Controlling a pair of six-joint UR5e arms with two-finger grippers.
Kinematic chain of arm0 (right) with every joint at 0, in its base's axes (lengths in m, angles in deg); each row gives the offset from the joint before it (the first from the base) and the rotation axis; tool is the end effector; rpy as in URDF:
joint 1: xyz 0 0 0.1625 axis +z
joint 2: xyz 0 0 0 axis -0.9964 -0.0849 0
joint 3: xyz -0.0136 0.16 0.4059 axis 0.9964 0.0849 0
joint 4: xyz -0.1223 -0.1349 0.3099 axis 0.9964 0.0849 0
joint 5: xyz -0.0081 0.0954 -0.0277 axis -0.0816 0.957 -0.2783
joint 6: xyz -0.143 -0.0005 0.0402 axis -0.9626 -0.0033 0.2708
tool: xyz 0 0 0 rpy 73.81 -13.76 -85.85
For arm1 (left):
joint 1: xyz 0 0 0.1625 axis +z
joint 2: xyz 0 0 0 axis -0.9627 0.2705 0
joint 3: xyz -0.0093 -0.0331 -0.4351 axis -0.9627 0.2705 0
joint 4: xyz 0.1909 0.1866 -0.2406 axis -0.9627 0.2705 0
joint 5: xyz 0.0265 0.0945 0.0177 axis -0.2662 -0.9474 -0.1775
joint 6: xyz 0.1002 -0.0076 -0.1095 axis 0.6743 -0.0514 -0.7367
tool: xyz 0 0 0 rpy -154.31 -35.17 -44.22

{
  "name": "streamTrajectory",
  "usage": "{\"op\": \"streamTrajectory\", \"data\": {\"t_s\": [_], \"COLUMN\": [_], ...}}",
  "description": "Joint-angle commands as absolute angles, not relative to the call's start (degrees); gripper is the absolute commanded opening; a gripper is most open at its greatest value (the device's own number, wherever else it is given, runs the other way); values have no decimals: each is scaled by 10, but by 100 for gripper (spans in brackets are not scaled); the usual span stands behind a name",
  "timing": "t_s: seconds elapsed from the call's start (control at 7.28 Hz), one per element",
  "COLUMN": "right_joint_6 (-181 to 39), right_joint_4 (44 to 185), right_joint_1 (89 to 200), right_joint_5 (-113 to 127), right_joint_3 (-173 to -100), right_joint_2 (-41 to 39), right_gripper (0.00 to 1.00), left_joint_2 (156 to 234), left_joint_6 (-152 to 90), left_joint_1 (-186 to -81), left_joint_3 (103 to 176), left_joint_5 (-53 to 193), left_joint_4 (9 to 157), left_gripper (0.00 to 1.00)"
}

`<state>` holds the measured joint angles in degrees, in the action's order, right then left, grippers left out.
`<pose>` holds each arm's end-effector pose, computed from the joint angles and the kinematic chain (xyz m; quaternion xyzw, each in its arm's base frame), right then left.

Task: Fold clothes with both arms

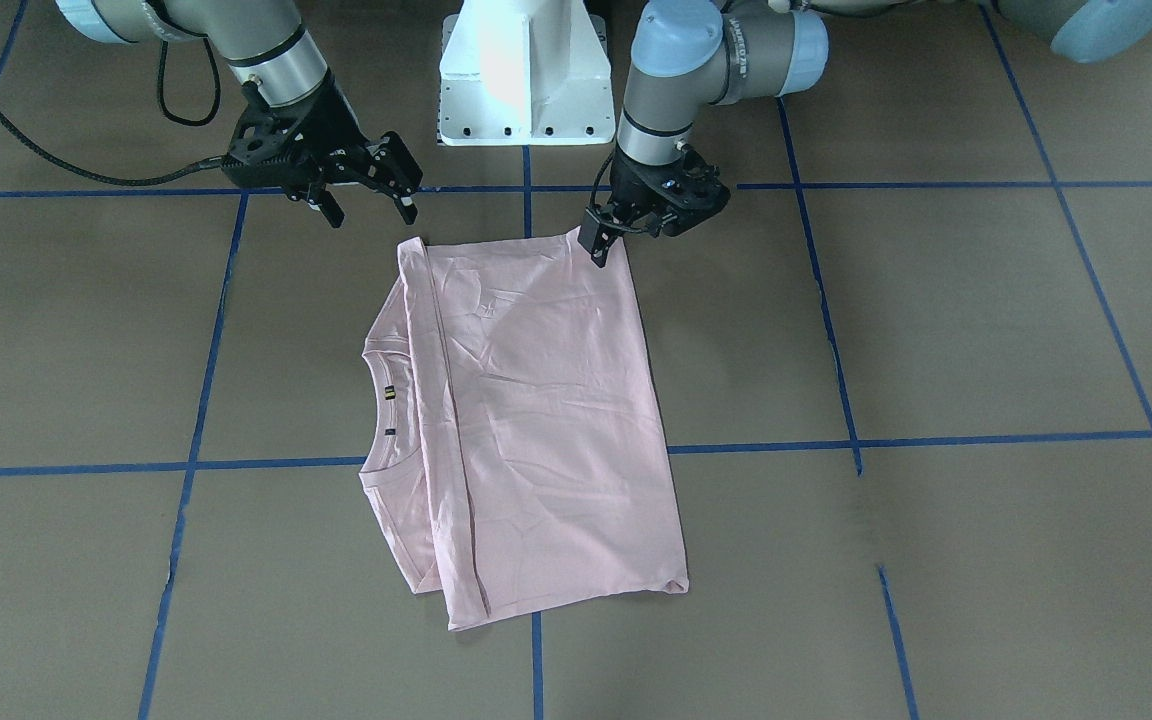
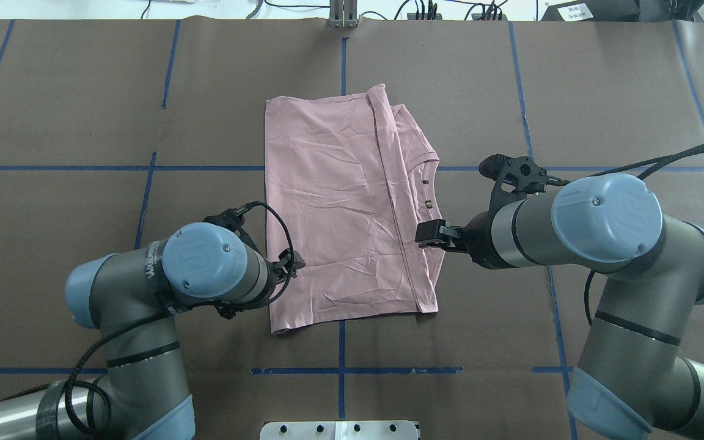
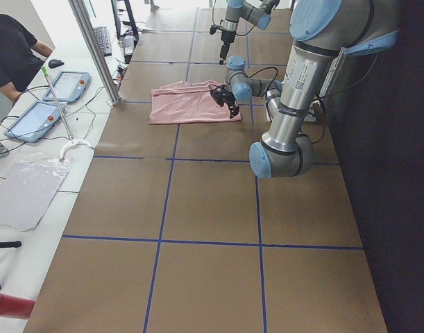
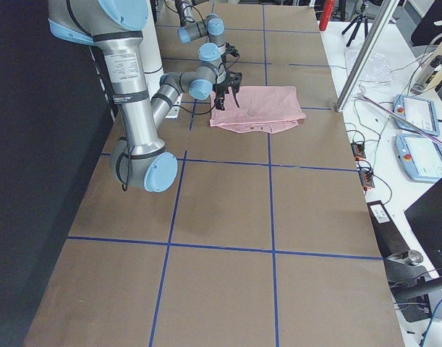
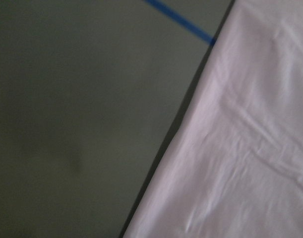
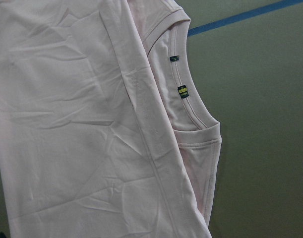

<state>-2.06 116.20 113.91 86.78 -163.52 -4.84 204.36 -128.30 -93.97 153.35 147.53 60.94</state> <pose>-0.4161 -0.3421 0.3271 0.0438 -0.4947 0.1269 0.8587 0.5539 -0.3146 0.3363 -0.0801 0.4074 -0.2925 0.8615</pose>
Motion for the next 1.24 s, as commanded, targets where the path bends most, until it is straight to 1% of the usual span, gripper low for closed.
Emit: {"op": "streamTrajectory", "data": {"t_s": [0.0, 0.14, 0.27, 0.41, 0.82, 0.96, 1.1], "right_joint_6": [-21, -21, -21, -21, -21, -21, -21], "right_joint_4": [1162, 1162, 1162, 1162, 1162, 1162, 1162], "right_joint_1": [1140, 1140, 1140, 1140, 1142, 1142, 1142], "right_joint_5": [868, 867, 867, 867, 869, 869, 869], "right_joint_3": [-1635, -1635, -1635, -1635, -1636, -1636, -1636], "right_joint_2": [-43, -43, -43, -43, -43, -43, -43], "right_gripper": [100, 100, 100, 100, 100, 100, 100], "left_joint_2": [2044, 2045, 2051, 2055, 2055, 2056, 2055], "left_joint_6": [-1307, -1307, -1307, -1307, -1306, -1306, -1306], "left_joint_1": [-910, -907, -905, -902, -902, -902, -902], "left_joint_3": [1528, 1524, 1502, 1495, 1502, 1503, 1504], "left_joint_5": [1469, 1469, 1465, 1461, 1461, 1462, 1461], "left_joint_4": [597, 598, 599, 598, 598, 598, 598], "left_gripper": [100, 100, 100, 100, 92, 82, 67]}}
